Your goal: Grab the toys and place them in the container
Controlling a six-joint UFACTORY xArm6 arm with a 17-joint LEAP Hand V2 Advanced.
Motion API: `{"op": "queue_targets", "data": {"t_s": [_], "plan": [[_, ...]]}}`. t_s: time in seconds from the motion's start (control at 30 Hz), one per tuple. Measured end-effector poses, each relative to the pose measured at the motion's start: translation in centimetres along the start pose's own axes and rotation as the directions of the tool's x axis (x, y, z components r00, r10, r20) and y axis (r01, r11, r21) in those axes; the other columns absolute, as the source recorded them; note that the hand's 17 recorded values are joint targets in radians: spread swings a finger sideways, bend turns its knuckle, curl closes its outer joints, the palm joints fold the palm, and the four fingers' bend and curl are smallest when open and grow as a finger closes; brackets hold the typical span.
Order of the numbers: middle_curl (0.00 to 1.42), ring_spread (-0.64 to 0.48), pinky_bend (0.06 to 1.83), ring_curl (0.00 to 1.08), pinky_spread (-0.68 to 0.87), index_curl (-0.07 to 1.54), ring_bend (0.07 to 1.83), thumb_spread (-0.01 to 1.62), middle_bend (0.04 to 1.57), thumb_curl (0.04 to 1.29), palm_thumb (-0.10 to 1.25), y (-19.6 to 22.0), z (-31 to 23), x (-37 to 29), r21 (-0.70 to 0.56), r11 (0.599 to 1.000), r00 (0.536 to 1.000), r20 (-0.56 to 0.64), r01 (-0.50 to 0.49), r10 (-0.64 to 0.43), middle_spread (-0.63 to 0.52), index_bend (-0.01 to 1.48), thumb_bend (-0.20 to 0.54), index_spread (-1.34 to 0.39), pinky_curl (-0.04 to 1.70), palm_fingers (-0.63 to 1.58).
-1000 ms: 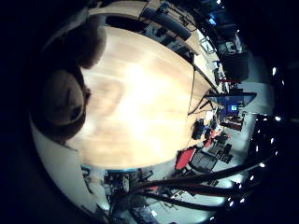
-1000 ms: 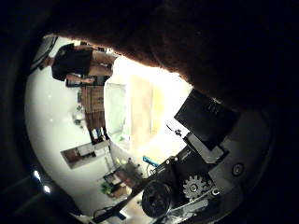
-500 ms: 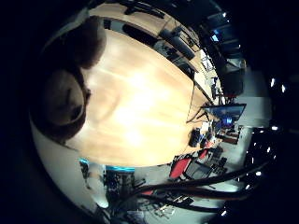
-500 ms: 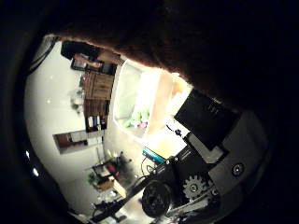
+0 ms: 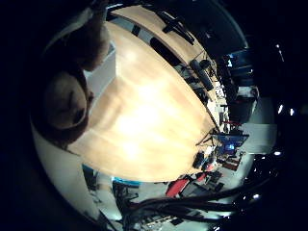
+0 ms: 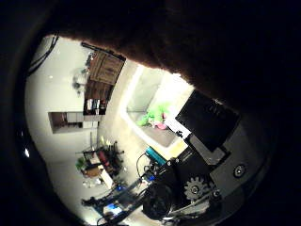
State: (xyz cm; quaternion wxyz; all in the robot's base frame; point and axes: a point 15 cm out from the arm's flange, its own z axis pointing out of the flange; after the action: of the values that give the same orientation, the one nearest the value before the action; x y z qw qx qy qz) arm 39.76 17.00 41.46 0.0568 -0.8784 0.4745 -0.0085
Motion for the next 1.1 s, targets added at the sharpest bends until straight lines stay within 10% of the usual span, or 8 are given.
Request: {"op": "queue_targets", "data": {"t_s": [0.9, 1.1], "plan": [[0.57, -0.32, 1.12, 0.46, -0.50, 0.68, 1.19, 0.93, 0.89, 0.35, 0.99, -3.1, 4.5, -8.6, -0.080, 0.988, 0.991, 0.014, 0.132, -0.131, -0.41, 0.32, -0.024, -0.62, 0.49, 1.21], [0.53, -0.33, 1.18, 0.44, -0.52, 0.67, 1.09, 0.93, 0.73, 0.29, 0.67, -2.5, 4.3, -7.3, -0.096, 0.988, 0.993, -0.008, 0.120, -0.121, -0.42, 0.25, -0.103, -0.62, 0.51, 0.87]]}}
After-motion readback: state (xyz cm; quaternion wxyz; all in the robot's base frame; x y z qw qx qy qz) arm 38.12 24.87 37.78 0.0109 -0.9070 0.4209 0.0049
